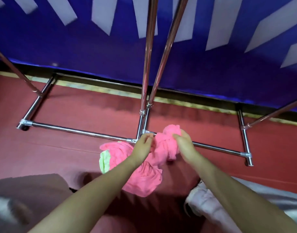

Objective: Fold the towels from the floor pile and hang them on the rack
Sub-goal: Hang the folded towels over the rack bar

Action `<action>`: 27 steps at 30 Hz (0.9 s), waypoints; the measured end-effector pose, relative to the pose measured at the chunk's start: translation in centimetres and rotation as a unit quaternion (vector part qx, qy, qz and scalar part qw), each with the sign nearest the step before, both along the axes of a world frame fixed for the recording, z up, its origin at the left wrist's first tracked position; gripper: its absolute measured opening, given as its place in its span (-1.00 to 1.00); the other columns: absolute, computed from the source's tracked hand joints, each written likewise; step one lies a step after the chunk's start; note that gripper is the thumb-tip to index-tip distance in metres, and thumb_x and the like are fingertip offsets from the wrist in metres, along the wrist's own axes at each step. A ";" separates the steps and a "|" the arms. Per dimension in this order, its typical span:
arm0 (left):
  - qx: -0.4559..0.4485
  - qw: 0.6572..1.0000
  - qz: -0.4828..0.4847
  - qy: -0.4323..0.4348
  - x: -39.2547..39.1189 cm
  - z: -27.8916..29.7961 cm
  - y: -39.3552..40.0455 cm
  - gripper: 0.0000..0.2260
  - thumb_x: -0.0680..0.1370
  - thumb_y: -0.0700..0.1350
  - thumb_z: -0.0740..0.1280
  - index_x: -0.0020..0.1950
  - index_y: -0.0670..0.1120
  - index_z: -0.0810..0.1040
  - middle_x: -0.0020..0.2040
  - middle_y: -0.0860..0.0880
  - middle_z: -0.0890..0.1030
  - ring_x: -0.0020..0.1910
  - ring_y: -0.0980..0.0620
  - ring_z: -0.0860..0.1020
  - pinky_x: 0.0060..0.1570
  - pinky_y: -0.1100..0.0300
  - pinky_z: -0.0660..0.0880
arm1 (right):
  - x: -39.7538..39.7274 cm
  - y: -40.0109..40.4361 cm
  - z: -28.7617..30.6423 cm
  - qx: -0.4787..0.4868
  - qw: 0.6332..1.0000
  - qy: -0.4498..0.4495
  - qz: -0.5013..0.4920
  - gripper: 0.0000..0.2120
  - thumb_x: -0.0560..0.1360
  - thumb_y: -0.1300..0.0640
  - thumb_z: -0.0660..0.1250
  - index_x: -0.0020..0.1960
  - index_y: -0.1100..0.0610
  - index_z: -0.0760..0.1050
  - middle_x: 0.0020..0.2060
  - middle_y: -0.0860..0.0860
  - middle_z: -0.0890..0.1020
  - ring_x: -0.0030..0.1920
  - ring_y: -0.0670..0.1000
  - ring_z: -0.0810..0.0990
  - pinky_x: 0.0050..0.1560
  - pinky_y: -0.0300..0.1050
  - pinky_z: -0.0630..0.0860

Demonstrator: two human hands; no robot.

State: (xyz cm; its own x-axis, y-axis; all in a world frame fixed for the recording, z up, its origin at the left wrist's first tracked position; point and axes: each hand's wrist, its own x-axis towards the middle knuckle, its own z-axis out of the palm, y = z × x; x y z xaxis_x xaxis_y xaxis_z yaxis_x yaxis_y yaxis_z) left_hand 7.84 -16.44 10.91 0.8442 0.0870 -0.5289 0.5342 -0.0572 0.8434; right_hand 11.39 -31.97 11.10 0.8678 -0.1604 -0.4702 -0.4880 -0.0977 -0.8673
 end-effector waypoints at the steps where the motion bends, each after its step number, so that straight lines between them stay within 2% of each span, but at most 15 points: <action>1: -0.032 0.999 0.006 -0.013 -0.7 1.9 -0.1 -0.81 0.65 -0.20 0.18 -0.12 -0.03 0.48 -0.29 0.01 0.51 -0.31 0.09 0.44 -0.36 0.32 0.44 | -0.5 0.2 1.6 -0.003 1.000 -0.012 0.002 -0.70 0.53 0.43 0.17 0.24 0.36 0.44 0.02 0.16 0.56 0.02 0.08 0.51 -0.10 -0.28 0.50; 3: -0.066 0.997 0.012 -0.038 -2.5 4.9 0.0 -0.86 0.65 -0.14 0.20 -0.05 0.00 0.52 -0.21 0.03 0.54 -0.28 0.14 0.46 -0.32 0.34 0.39 | -1.9 0.7 4.6 -0.009 0.999 -0.040 0.018 -0.74 0.53 0.38 0.23 0.21 0.34 0.46 0.01 0.19 0.57 0.02 0.10 0.52 0.04 -0.07 0.48; 4: -0.082 0.995 0.024 -0.049 -3.4 6.2 0.1 -0.88 0.64 -0.12 0.21 -0.02 -0.01 0.53 -0.17 0.03 0.56 -0.25 0.14 0.49 -0.29 0.32 0.40 | -2.9 1.0 6.1 -0.014 0.998 -0.055 0.031 -0.75 0.53 0.37 0.25 0.20 0.33 0.47 0.00 0.18 0.57 0.02 0.09 0.52 0.06 -0.06 0.45; 8: -0.187 0.979 0.085 0.013 -6.6 10.8 1.1 -0.81 0.65 0.02 0.18 0.04 -0.05 0.51 -0.13 0.00 0.58 -0.24 0.08 0.49 -0.23 0.18 0.38 | -7.8 2.3 11.2 -0.082 0.980 -0.145 0.105 -0.75 0.52 0.34 0.27 0.19 0.30 0.46 -0.01 0.07 0.55 -0.02 0.00 0.49 -0.14 -0.42 0.38; 10: -0.245 0.963 0.106 0.043 -8.2 12.5 1.6 -0.76 0.64 0.06 0.16 -0.04 -0.07 0.48 -0.27 0.00 0.56 -0.33 0.09 0.47 -0.27 0.18 0.34 | -10.6 3.1 12.8 -0.079 0.973 -0.172 0.128 -0.77 0.52 0.32 0.27 0.18 0.24 0.46 -0.01 0.05 0.56 -0.02 -0.03 0.49 -0.11 -0.43 0.37; 12: -0.291 0.944 0.140 0.066 -9.9 13.7 1.8 -0.72 0.65 0.00 0.17 -0.19 -0.11 0.43 -0.51 0.02 0.49 -0.55 0.12 0.45 -0.38 0.22 0.33 | -12.8 3.9 13.7 -0.062 0.971 -0.191 0.132 -0.81 0.53 0.32 0.27 0.13 0.18 0.47 -0.03 0.04 0.57 -0.04 -0.04 0.51 -0.09 -0.38 0.40; 13: -0.299 0.940 0.146 0.074 -10.7 14.1 1.9 -0.70 0.66 -0.04 0.15 -0.24 -0.12 0.41 -0.56 0.03 0.47 -0.60 0.13 0.45 -0.41 0.22 0.35 | -13.5 4.1 14.0 -0.053 0.972 -0.198 0.119 -0.81 0.53 0.32 0.27 0.13 0.19 0.47 -0.02 0.05 0.58 -0.04 -0.03 0.52 -0.06 -0.34 0.43; 16: -0.258 0.953 0.148 0.058 -13.1 14.3 2.0 -0.71 0.64 -0.07 0.17 -0.25 -0.09 0.47 -0.47 0.02 0.52 -0.49 0.12 0.47 -0.40 0.27 0.39 | -14.6 4.1 14.8 0.035 0.984 -0.174 0.011 -0.75 0.54 0.32 0.27 0.21 0.26 0.48 0.03 0.12 0.61 0.02 0.05 0.57 0.10 -0.08 0.48; 18: -0.220 0.967 0.122 0.031 -14.5 14.7 1.7 -0.71 0.62 -0.07 0.22 -0.27 -0.05 0.56 -0.44 0.04 0.53 -0.44 0.13 0.48 -0.36 0.30 0.39 | -15.0 3.7 15.5 0.124 0.980 -0.149 -0.052 -0.76 0.54 0.35 0.25 0.21 0.30 0.48 -0.06 0.10 0.61 -0.07 0.01 0.57 0.04 -0.10 0.49; 20: -0.210 0.974 0.079 0.014 -15.7 15.0 1.3 -0.67 0.61 -0.11 0.26 -0.34 -0.06 0.61 -0.47 0.06 0.58 -0.44 0.15 0.55 -0.33 0.28 0.48 | -15.2 3.3 15.9 0.167 0.973 -0.141 -0.077 -0.82 0.53 0.36 0.25 0.11 0.26 0.51 -0.14 0.06 0.61 -0.16 -0.03 0.57 -0.05 -0.16 0.50; 22: -0.216 0.975 0.047 -0.010 -16.7 15.3 1.1 -0.76 0.59 -0.22 0.28 -0.26 -0.12 0.62 -0.42 0.03 0.63 -0.38 0.13 0.59 -0.34 0.30 0.53 | -15.5 3.0 16.2 0.161 0.974 -0.140 -0.078 -0.87 0.53 0.34 0.26 -0.01 0.18 0.53 -0.17 0.06 0.61 -0.19 -0.03 0.58 -0.10 -0.16 0.51; 24: -0.207 0.977 0.039 -0.039 -17.4 15.1 1.4 -0.85 0.58 -0.26 0.29 -0.16 -0.17 0.60 -0.36 0.01 0.65 -0.33 0.11 0.59 -0.35 0.32 0.52 | -15.6 2.9 16.1 0.139 0.979 -0.133 -0.073 -0.89 0.53 0.33 0.27 0.00 0.19 0.52 -0.18 0.06 0.61 -0.19 -0.02 0.58 -0.14 -0.18 0.51; 27: -0.093 0.989 0.082 -0.085 -17.3 14.0 2.8 -0.94 0.50 -0.18 0.42 -0.17 -0.05 0.65 -0.25 0.02 0.67 -0.19 0.05 0.58 -0.12 0.20 0.52 | -15.8 2.7 15.5 0.056 0.988 -0.135 -0.046 -0.89 0.51 0.29 0.30 0.03 0.19 0.51 -0.18 0.02 0.59 -0.13 0.00 0.56 -0.17 -0.23 0.48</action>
State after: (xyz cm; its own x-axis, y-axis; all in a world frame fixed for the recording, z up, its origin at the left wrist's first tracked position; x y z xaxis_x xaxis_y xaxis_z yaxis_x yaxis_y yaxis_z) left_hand -9.48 -13.61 24.86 0.9053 0.1447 -0.3993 0.3723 0.1823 0.9100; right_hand -4.43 -29.24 26.56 0.9484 -0.2050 -0.2420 -0.2390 0.0399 -0.9702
